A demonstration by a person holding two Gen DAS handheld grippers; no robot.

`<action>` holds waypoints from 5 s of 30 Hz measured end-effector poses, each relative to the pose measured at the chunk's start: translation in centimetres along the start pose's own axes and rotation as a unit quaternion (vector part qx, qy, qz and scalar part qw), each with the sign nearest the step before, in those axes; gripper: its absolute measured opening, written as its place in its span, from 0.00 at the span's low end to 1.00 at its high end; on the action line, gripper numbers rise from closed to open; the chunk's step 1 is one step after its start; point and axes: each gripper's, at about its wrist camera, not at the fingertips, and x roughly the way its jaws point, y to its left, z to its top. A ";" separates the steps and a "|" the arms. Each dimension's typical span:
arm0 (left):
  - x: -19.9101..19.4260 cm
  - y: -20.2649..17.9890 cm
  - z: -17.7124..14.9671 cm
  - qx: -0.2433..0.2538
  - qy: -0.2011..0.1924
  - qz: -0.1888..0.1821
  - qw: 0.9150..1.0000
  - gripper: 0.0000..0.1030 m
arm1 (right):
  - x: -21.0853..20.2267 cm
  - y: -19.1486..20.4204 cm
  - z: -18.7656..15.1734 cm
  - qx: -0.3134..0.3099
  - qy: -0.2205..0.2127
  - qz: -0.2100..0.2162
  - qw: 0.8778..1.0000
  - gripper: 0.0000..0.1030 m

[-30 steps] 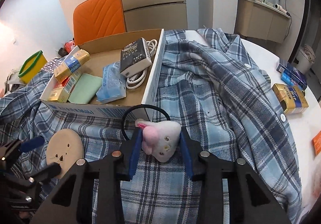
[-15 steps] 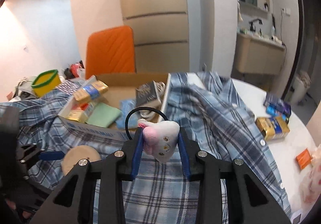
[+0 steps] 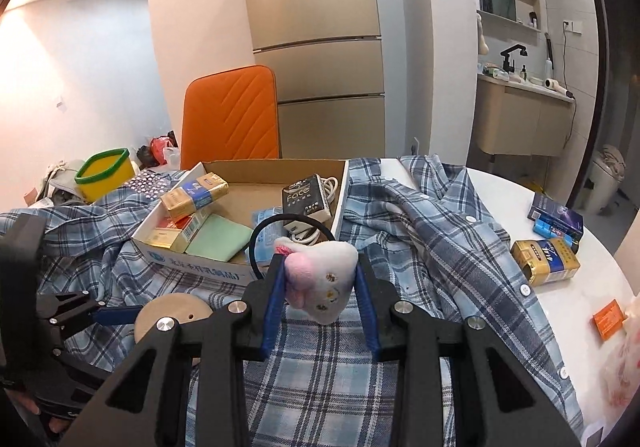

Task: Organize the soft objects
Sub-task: 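Grasp the pink-white plush toy with the right tool while the left tool approaches the beige disc, then grasp the beige round disc with the left tool while the right tool holds the plush toy, then lift and carry the disc and plush toy over the box with both tools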

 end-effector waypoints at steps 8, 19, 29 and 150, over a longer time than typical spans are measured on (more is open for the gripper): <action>-1.8 0.0 -0.2 -0.001 -0.036 0.008 0.999 0.26 | -0.1 0.0 0.0 0.000 -0.001 0.001 1.000 0.35; -2.1 -2.3 1.2 0.083 -0.040 0.050 0.995 0.93 | -0.5 0.2 0.1 -0.002 -0.004 0.008 1.000 0.35; 3.0 -2.7 2.5 0.100 0.058 0.020 0.993 0.93 | -1.7 0.6 0.1 -0.012 -0.023 0.013 1.000 0.35; -9.5 4.2 15.4 -0.054 -0.296 0.136 0.944 0.78 | 0.4 5.3 14.2 -0.034 -0.148 -0.030 0.988 0.35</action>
